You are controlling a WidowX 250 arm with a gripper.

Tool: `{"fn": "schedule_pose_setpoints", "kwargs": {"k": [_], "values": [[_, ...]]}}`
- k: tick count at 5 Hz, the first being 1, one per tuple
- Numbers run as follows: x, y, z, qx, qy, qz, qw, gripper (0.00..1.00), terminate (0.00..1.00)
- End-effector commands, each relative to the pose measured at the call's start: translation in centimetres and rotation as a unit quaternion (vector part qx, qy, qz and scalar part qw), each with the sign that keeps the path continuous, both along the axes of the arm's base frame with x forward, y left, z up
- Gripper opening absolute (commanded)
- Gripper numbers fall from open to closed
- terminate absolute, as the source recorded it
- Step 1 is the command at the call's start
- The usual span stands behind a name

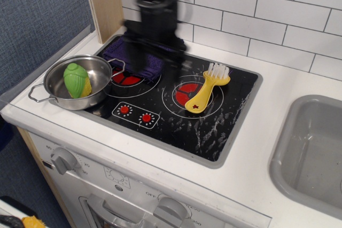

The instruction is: Move the brush to the middle bottom between burners

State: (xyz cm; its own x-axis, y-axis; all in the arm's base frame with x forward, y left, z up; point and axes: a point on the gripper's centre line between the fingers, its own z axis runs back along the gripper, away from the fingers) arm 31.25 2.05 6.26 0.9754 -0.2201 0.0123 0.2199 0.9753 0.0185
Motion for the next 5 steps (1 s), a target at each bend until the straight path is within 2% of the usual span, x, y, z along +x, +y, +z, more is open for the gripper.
{"fn": "schedule_pose_setpoints", "kwargs": {"k": [1, 4, 5], "values": [[3.0, -2.4, -1.9, -0.011, -0.024, 0.03, 0.9992, 1.0, 0.0], [5.7, -4.2, -3.7, -0.05, -0.044, 0.068, 0.9955, 1.0, 0.0], [5.9, -4.6, -4.0, -0.036, -0.049, 0.059, 0.9964, 1.0, 0.0]]}}
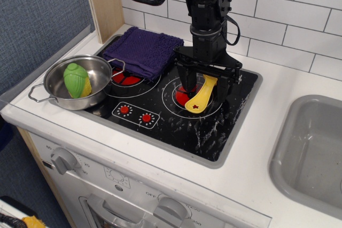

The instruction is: Move the brush to the middle bottom between burners

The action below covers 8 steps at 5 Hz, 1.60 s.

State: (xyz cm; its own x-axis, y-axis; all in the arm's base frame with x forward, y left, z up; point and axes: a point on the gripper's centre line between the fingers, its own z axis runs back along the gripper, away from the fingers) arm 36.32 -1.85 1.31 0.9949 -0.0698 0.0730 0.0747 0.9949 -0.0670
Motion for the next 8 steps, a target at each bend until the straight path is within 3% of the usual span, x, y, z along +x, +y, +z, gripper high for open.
{"fn": "schedule_pose_setpoints", "kwargs": {"k": [1, 2, 3, 4, 5, 6, 7, 8], "values": [[0.5, -0.7, 0.8, 0.035, -0.031, -0.019, 0.9987, 0.0, 0.0], [-0.2, -0.8, 0.7, 0.07, -0.025, -0.038, 0.9966, 0.0, 0.0], [-0.7, -0.6, 2.3, 0.06, -0.035, -0.047, 0.9965, 0.0, 0.0], [-2.1, 0.4, 6.2, 0.041, -0.072, -0.043, 0.9956, 0.0, 0.0], [-4.7, 1.6, 7.5, 0.026, -0.08, -0.045, 0.9954, 0.0, 0.0], [-7.3, 3.6, 5.2, 0.041, -0.048, -0.052, 0.9966, 0.0, 0.0], [-8.5, 6.4, 3.0, 0.071, -0.03, -0.053, 0.9956, 0.0, 0.0], [-9.1, 9.0, 0.6, 0.077, -0.023, -0.05, 0.9956, 0.0, 0.0]]}}
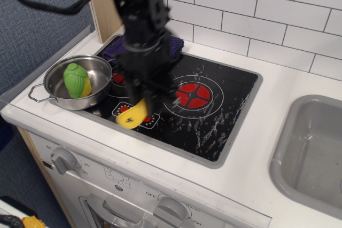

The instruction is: Move the brush to the middle bottom between burners

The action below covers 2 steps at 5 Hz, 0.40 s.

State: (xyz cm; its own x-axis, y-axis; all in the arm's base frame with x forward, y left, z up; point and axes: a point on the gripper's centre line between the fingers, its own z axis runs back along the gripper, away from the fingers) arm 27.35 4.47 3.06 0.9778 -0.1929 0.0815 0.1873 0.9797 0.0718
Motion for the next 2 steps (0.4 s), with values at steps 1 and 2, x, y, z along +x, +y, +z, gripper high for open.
{"fn": "schedule_pose_setpoints", "kwargs": {"k": [1, 2], "values": [[-0.98, 4.81, -2.72, 0.016, 0.007, 0.027, 0.9995, 0.0, 0.0], [-1.96, 5.17, -3.1, 0.014, 0.015, 0.029, 0.9994, 0.0, 0.0]]}}
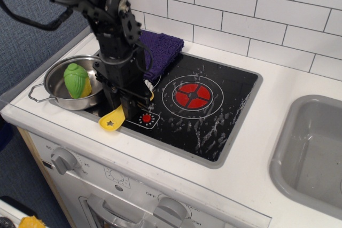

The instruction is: Move the brush to the middle bottom between burners

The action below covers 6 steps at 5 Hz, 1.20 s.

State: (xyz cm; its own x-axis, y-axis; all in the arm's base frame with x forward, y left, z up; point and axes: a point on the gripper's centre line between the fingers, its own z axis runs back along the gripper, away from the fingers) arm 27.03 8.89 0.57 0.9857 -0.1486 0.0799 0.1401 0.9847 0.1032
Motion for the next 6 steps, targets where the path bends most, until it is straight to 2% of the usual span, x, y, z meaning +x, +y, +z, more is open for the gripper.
{"fn": "schedule_pose_setpoints", "kwargs": {"k": [1, 2, 3, 4, 5, 6], "values": [[-2.3, 0.0, -0.5, -0.012, 0.018, -0.009, 0.9997, 1.0, 0.0], [-2.4, -0.7, -0.1, -0.013, 0.019, -0.026, 0.9994, 1.0, 0.0], [-2.8, -1.7, 1.7, -0.028, 0.028, -0.037, 0.9985, 1.0, 0.0], [-3.1, -2.9, 4.5, -0.045, 0.037, -0.044, 0.9974, 1.0, 0.0], [-3.4, -3.5, 5.2, -0.053, 0.043, -0.047, 0.9966, 1.0, 0.0], [-3.5, -3.5, 4.9, -0.039, 0.048, -0.048, 0.9969, 1.0, 0.0]]}}
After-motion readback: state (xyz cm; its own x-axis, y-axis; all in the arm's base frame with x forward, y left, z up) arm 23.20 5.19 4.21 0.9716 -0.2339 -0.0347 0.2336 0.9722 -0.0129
